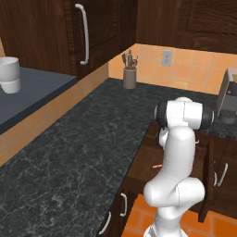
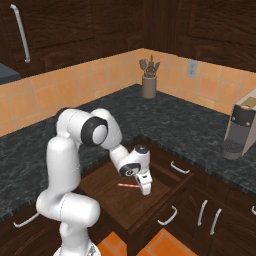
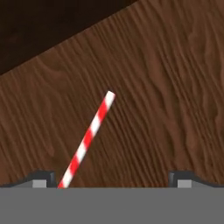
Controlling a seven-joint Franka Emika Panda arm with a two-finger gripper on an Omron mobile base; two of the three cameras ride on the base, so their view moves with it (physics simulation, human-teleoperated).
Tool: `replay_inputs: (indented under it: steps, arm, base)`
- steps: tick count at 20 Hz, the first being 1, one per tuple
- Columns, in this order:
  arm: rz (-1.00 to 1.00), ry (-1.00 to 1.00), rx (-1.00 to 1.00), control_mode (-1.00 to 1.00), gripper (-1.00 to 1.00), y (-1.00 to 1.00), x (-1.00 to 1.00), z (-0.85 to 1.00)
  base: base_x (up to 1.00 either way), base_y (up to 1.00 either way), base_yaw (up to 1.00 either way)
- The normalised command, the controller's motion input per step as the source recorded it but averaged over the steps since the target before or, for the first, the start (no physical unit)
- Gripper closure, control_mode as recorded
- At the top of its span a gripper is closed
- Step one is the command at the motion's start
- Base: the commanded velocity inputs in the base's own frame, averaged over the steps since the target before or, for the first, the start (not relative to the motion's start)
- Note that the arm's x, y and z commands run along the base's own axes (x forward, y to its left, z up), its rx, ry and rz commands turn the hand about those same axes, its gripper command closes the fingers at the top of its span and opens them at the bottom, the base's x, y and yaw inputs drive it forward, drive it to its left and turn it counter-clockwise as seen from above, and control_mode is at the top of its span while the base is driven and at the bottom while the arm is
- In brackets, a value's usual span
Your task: Take a straw from the drawer in front and place it inside the glass cup on the dining counter.
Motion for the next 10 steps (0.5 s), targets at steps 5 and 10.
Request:
replay_inputs:
  steps: [5, 10]
  arm:
    - [0.0, 0.01, 0.0, -1.0, -1.0, -0.02, 0.22, -0.28]
    - [0.0, 0.04, 0.0, -1.0, -1.0, 0.0, 0.26, -0.22]
  base:
    - [0.0, 0.0, 0.0]
    - [0.0, 0.0, 0.0]
